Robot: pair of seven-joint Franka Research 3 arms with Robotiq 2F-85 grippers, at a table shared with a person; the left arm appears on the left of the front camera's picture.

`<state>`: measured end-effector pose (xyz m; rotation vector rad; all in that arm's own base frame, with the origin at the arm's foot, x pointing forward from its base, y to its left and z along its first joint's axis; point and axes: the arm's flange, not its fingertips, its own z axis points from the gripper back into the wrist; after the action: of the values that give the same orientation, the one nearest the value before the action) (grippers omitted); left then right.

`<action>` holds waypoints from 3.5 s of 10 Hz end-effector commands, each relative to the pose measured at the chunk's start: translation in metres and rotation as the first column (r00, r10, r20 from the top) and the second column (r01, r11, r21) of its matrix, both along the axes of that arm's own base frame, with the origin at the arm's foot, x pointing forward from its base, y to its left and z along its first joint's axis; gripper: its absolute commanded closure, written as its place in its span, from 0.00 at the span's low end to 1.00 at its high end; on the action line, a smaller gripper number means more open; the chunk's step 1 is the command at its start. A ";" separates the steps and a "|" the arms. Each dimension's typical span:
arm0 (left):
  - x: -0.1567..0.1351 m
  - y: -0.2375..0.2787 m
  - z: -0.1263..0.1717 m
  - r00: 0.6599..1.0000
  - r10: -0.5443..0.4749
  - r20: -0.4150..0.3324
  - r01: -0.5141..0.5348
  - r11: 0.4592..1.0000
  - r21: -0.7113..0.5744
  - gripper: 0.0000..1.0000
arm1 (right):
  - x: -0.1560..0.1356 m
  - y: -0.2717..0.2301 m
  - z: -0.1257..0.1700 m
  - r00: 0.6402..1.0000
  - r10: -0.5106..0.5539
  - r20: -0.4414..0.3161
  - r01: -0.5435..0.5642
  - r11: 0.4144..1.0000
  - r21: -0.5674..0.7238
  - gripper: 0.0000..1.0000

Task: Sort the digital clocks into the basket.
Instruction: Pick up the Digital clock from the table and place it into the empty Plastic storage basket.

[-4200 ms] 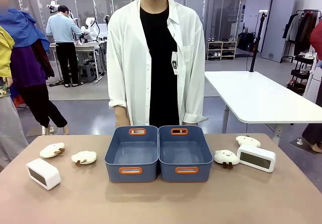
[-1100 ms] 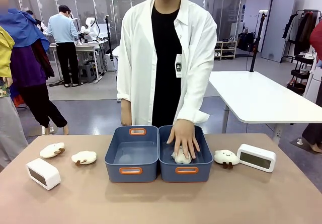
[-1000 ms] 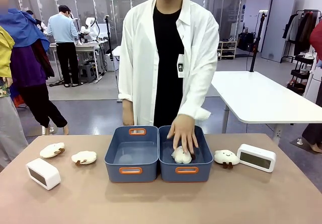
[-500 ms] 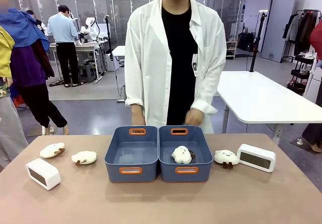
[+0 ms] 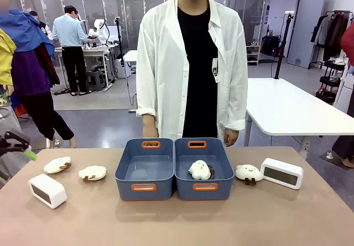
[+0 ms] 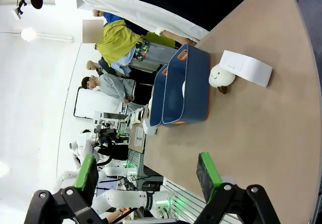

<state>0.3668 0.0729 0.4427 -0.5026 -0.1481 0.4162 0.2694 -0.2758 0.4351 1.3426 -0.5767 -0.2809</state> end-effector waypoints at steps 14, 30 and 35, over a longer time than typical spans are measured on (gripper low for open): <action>0.077 -0.054 -0.064 0.971 0.218 -0.095 -0.176 0.927 0.333 0.00 | -0.003 0.000 0.002 1.000 0.006 0.021 -0.006 1.000 -0.006 0.00; 0.128 -0.046 -0.116 0.897 0.401 -0.185 -0.299 0.860 0.413 0.00 | -0.003 0.000 0.002 1.000 0.006 0.021 -0.006 1.000 -0.006 0.00; 0.128 -0.046 -0.116 0.897 0.401 -0.185 -0.299 0.860 0.413 0.00 | -0.003 0.000 0.002 1.000 0.006 0.021 -0.006 1.000 -0.006 0.00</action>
<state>0.4937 0.0255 0.3253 -0.0141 -0.0466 0.8086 0.2691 -0.2756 0.4352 1.3456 -0.5755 -0.2790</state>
